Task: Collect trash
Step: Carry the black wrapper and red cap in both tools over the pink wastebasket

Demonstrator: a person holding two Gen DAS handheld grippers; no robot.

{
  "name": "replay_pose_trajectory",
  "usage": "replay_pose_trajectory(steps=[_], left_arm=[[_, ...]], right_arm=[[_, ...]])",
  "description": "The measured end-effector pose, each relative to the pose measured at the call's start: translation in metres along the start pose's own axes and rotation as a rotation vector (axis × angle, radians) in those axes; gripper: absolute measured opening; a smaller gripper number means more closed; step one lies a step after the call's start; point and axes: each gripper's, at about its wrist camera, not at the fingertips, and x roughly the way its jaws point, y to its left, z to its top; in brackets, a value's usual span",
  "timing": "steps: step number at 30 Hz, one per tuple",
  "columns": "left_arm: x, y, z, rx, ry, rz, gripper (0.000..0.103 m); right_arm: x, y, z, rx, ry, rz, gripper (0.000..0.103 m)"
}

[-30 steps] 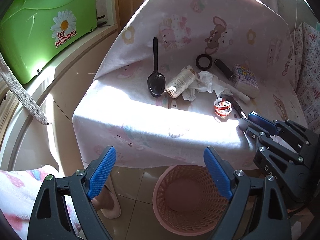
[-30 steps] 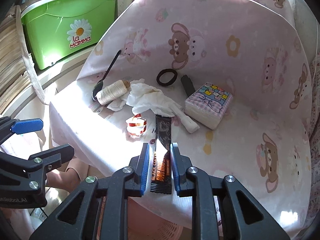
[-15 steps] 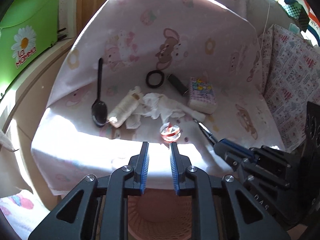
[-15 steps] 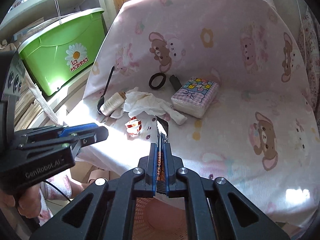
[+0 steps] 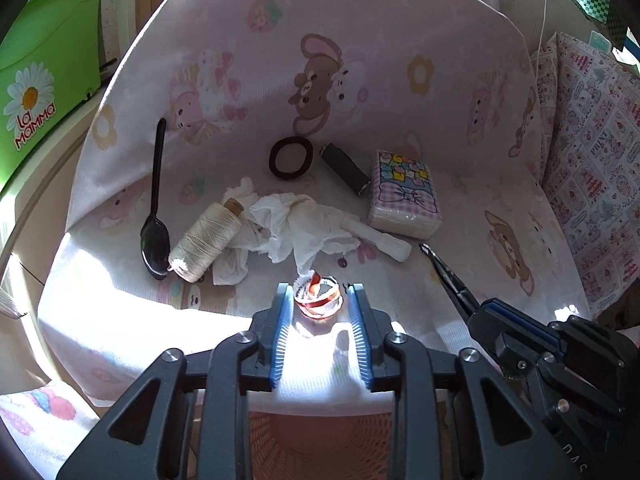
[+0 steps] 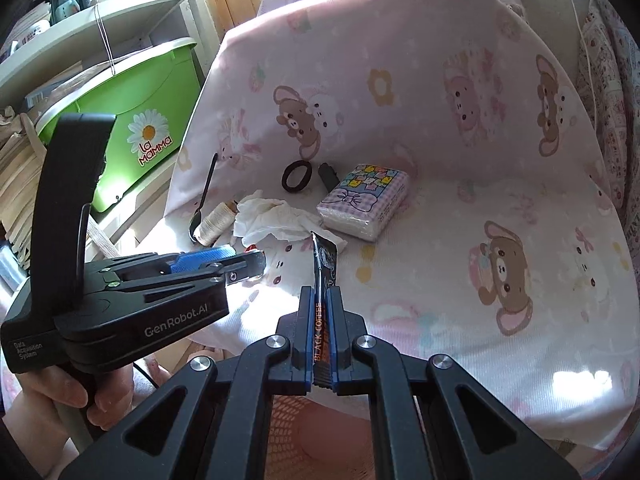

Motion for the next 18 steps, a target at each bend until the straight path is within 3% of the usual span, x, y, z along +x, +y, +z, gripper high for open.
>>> replay_pose_trajectory(steps=[4, 13, 18], left_arm=[[-0.009, 0.002, -0.005, 0.011, -0.037, 0.045, 0.004], [-0.041, 0.013, -0.024, -0.007, -0.087, 0.032, 0.004], [-0.056, 0.019, -0.034, -0.006, -0.103, 0.072, 0.004]], right_arm=[[-0.006, -0.003, 0.002, 0.017, -0.013, 0.005, 0.007], [-0.019, 0.005, -0.001, 0.001, -0.03, 0.009, 0.007], [-0.023, 0.016, -0.005, -0.024, -0.028, 0.009, 0.007]])
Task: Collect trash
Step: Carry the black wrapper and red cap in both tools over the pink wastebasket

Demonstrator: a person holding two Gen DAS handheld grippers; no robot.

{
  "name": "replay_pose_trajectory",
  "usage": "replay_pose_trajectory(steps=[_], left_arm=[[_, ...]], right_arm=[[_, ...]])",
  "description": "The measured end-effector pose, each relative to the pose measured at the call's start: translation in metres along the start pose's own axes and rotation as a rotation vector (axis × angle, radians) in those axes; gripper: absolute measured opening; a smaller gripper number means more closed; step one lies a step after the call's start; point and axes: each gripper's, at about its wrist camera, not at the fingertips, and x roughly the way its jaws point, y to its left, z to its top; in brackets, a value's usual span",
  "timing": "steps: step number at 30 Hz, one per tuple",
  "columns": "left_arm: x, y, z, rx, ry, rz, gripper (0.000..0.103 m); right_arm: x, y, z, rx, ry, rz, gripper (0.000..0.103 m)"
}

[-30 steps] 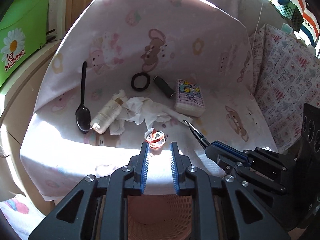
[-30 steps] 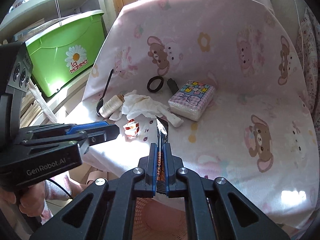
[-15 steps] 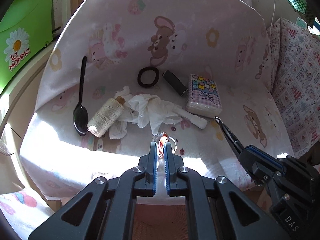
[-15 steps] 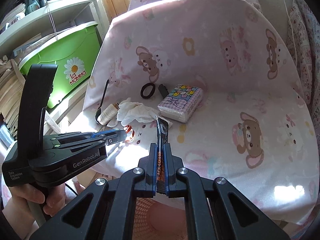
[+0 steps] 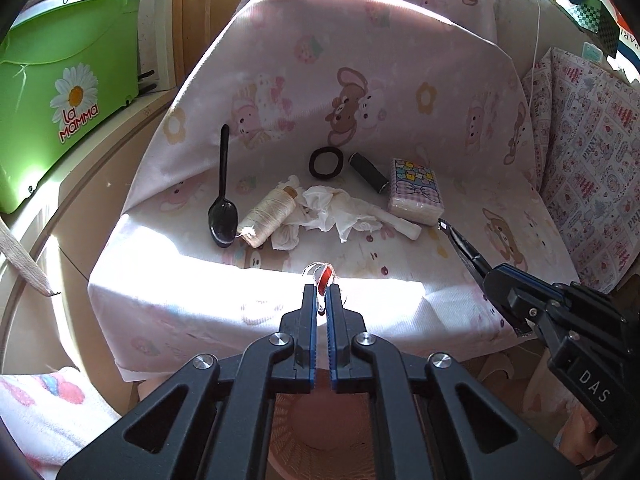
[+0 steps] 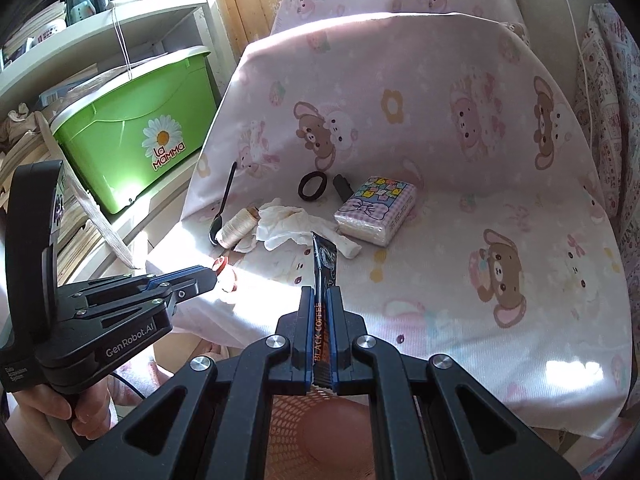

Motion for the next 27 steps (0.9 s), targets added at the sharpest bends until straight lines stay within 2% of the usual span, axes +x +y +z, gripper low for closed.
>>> replay_pose_trajectory(steps=[6, 9, 12, 16, 21, 27], left_arm=[[-0.013, 0.006, -0.007, -0.027, 0.009, -0.004, 0.004], [-0.012, 0.008, -0.011, -0.036, 0.065, 0.004, 0.004], [-0.007, 0.004, -0.02, 0.017, 0.14, 0.012, 0.004], [-0.004, 0.005, -0.028, 0.015, 0.179, 0.012, 0.004], [0.005, 0.016, -0.033, -0.055, 0.244, -0.022, 0.004], [0.022, 0.013, -0.043, -0.022, 0.319, 0.025, 0.004]], right_arm=[[-0.006, 0.01, -0.004, 0.009, 0.025, 0.054, 0.007], [-0.007, 0.019, -0.006, -0.004, 0.054, 0.117, 0.007], [-0.005, 0.028, -0.015, -0.021, 0.09, 0.149, 0.007], [-0.002, 0.039, -0.028, -0.055, 0.121, 0.147, 0.007], [0.003, 0.041, -0.035, -0.064, 0.153, 0.139, 0.007], [0.016, 0.033, -0.052, -0.011, 0.25, 0.149, 0.007]])
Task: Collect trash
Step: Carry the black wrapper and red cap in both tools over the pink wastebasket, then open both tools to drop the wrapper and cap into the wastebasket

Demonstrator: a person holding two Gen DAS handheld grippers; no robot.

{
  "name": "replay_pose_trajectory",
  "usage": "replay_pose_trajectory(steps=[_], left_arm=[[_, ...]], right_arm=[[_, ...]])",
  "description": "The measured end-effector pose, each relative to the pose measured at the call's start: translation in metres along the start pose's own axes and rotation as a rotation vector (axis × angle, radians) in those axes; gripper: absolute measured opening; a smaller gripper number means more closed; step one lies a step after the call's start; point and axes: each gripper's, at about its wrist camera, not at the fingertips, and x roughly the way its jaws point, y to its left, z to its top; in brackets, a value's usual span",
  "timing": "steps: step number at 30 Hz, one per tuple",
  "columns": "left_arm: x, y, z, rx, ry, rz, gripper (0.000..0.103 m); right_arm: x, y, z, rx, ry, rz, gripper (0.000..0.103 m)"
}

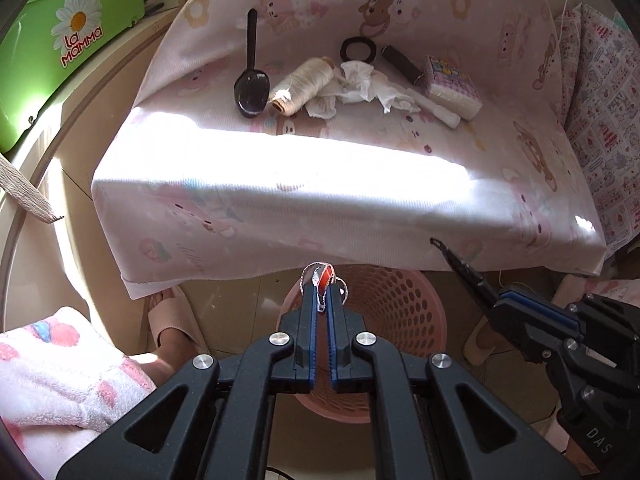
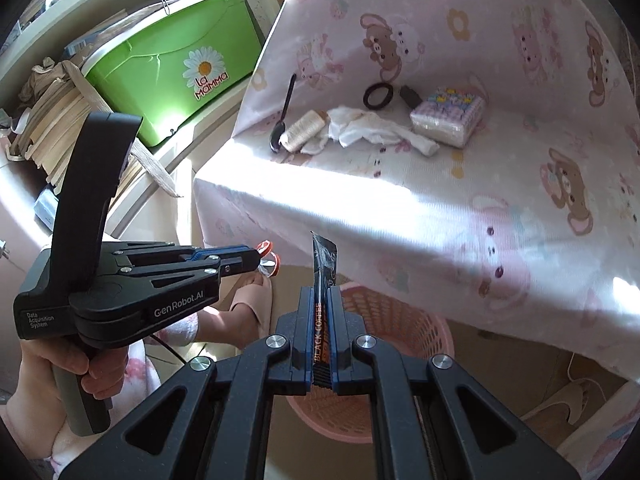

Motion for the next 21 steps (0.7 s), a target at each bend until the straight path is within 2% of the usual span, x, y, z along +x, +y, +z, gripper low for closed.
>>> replay_pose_trajectory(steps=[3, 6, 9, 13, 17, 21], left_arm=[[0.015, -0.003, -0.003, 0.001, 0.059, -0.008, 0.004], [0.034, -0.005, -0.006, 0.008, 0.101, 0.021, 0.005], [0.055, -0.003, -0.011, -0.001, 0.132, 0.051, 0.005], [0.082, -0.003, -0.014, -0.017, 0.211, 0.037, 0.005], [0.101, -0.004, -0.021, 0.019, 0.264, 0.066, 0.009], [0.117, 0.0, -0.033, -0.018, 0.311, 0.06, 0.01]], right_arm=[[0.017, -0.002, -0.011, -0.013, 0.055, -0.034, 0.007], [0.034, -0.004, -0.017, -0.015, 0.11, -0.082, 0.007], [0.044, -0.007, -0.023, -0.007, 0.126, -0.085, 0.007], [0.075, -0.01, -0.036, -0.039, 0.2, -0.139, 0.007], [0.107, -0.018, -0.048, -0.032, 0.262, -0.176, 0.007], [0.131, -0.024, -0.054, -0.022, 0.301, -0.179, 0.007]])
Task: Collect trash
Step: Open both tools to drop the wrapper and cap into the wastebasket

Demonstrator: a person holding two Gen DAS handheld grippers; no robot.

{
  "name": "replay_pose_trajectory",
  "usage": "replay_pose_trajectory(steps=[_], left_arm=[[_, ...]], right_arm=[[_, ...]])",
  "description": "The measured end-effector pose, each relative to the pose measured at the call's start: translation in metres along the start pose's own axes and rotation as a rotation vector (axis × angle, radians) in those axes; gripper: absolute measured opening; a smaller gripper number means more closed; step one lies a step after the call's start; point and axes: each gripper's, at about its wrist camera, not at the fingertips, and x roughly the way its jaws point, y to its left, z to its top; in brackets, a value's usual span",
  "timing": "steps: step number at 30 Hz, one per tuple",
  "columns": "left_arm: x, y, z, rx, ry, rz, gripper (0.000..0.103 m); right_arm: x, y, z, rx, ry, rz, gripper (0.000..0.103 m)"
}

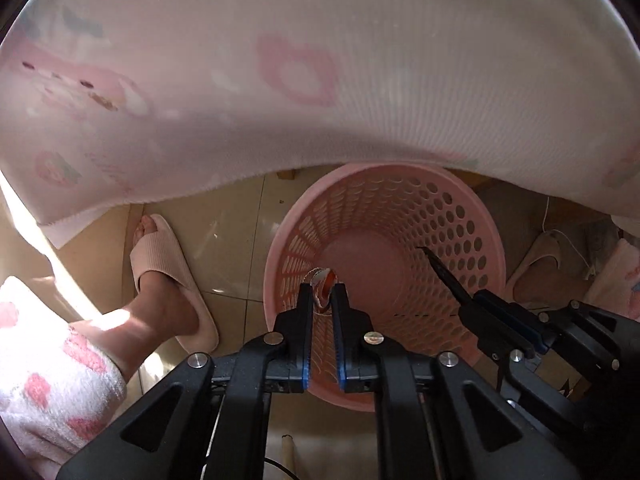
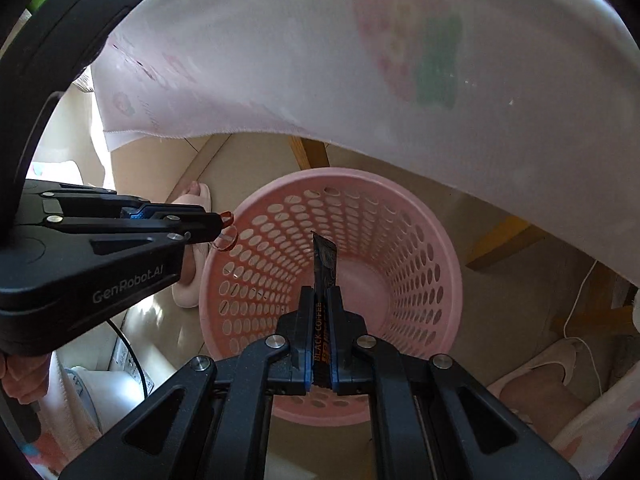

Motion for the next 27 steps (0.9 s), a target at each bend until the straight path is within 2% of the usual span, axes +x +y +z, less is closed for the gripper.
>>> replay_pose_trajectory(steps=[7, 11, 13, 15, 17, 20, 23, 25, 27], left_arm=[[0.026, -0.006, 0.0, 0.013, 0.074, -0.001, 0.01], [0.027, -0.006, -0.002, 0.01, 0.078, 0.003, 0.012], [0.027, -0.007, -0.002, 0.017, 0.071, 0.006, 0.017], [0.028, -0.008, -0.003, 0.027, 0.07, 0.02, 0.03], [0.03, -0.008, -0.004, 0.029, 0.08, 0.03, 0.039], [0.031, -0.008, -0.005, 0.034, 0.088, 0.037, 0.04], [0.028, -0.01, -0.005, 0.044, 0.077, 0.062, 0.05], [0.025, -0.009, -0.005, 0.041, 0.067, 0.066, 0.051], [0.021, -0.008, -0.004, 0.037, 0.053, 0.076, 0.054]], right_arm=[[0.023, -0.01, 0.0, 0.046, 0.04, -0.024, 0.007], [0.023, -0.02, -0.005, 0.088, 0.04, -0.015, 0.007], [0.022, -0.023, -0.005, 0.11, 0.037, -0.004, 0.007], [0.022, -0.025, -0.007, 0.118, 0.046, -0.008, 0.008], [0.029, -0.03, -0.009, 0.126, 0.063, -0.01, 0.009], [0.032, -0.033, -0.01, 0.147, 0.077, 0.002, 0.01], [0.032, -0.033, -0.011, 0.139, 0.084, -0.002, 0.011], [0.032, -0.032, -0.012, 0.129, 0.082, -0.008, 0.015], [0.032, -0.03, -0.013, 0.12, 0.075, -0.019, 0.029]])
